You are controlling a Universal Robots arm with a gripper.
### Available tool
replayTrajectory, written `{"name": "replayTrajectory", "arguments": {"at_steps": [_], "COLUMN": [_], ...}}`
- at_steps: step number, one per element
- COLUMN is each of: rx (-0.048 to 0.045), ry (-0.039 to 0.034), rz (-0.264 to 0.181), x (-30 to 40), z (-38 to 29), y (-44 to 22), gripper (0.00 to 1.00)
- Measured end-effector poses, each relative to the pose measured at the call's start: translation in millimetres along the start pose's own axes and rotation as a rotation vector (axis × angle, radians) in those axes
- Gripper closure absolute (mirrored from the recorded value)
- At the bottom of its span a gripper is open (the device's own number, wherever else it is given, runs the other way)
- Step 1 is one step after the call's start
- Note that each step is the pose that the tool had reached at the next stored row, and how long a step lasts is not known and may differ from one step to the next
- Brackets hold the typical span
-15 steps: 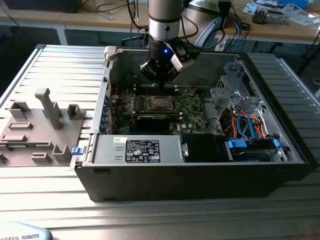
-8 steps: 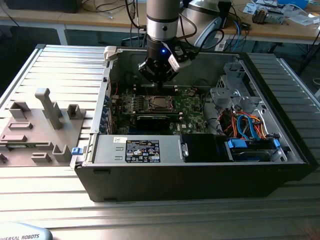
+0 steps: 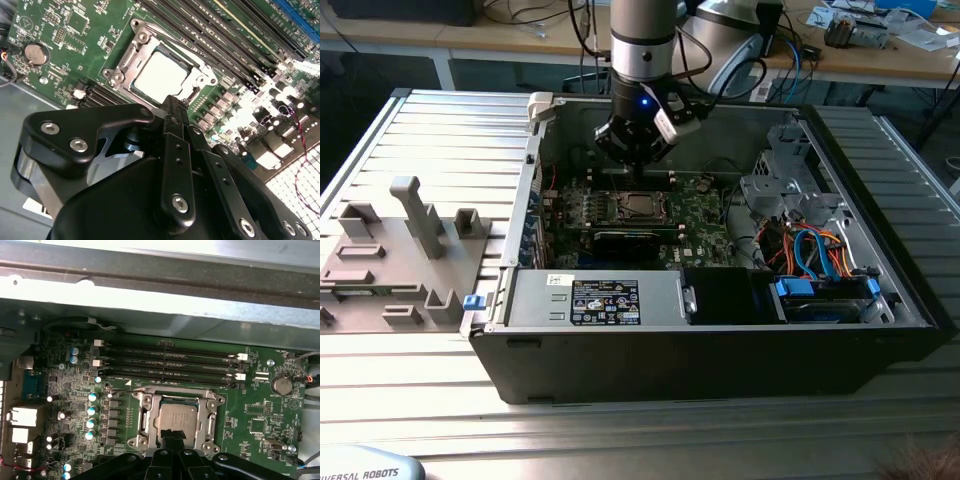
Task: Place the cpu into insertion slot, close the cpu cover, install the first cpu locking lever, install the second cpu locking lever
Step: 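Install the first cpu locking lever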
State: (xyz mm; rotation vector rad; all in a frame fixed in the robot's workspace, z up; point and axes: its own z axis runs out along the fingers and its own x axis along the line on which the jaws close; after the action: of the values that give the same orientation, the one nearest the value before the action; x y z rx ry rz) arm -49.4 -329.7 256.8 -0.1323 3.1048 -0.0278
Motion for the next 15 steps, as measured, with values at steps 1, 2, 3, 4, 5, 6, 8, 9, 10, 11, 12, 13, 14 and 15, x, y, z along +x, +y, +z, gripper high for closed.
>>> {"name": "replayTrajectory", "arguments": {"at_steps": [1,2,3,4,5,6,8,9,10,11,12,13,14,15], "rx": [0.0000,0.0000,0.0000,0.0000,0.0000,0.0001,0.0000,0.0001,0.0001,0.0000,0.0000,0.0000,0.0000,0.0000], "ry": [0.0000,0.0002,0.0001,0.0001,0.0000,0.0000,0.0000,0.0000,0.0000,0.0001,0.0000,0.0000,0.0000,0.0000], "rz": [0.000,0.000,0.000,0.000,0.000,0.000,0.000,0.000,0.000,0.000,0.000,0.000,0.000,0.000], "x": [2.2,4.8,6.0,7.2,8.8,9.9,12.8,13.7,14.7,15.4,16.0,16.7,17.8,18.5], "z": [0.0,-0.1,-0.1,-0.1,-0.1,-0.1,-0.1,-0.2,-0.2,-0.2,-0.2,-0.2,-0.2,-0.3], "y": [0.2,0.4,0.5,0.6,0.8,0.9,1.1,1.2,1.3,1.3,1.4,1.4,1.5,1.6], "gripper": [0.89,0.89,0.89,0.89,0.89,0.89,0.89,0.89,0.89,0.89,0.89,0.89,0.89,0.89]}}
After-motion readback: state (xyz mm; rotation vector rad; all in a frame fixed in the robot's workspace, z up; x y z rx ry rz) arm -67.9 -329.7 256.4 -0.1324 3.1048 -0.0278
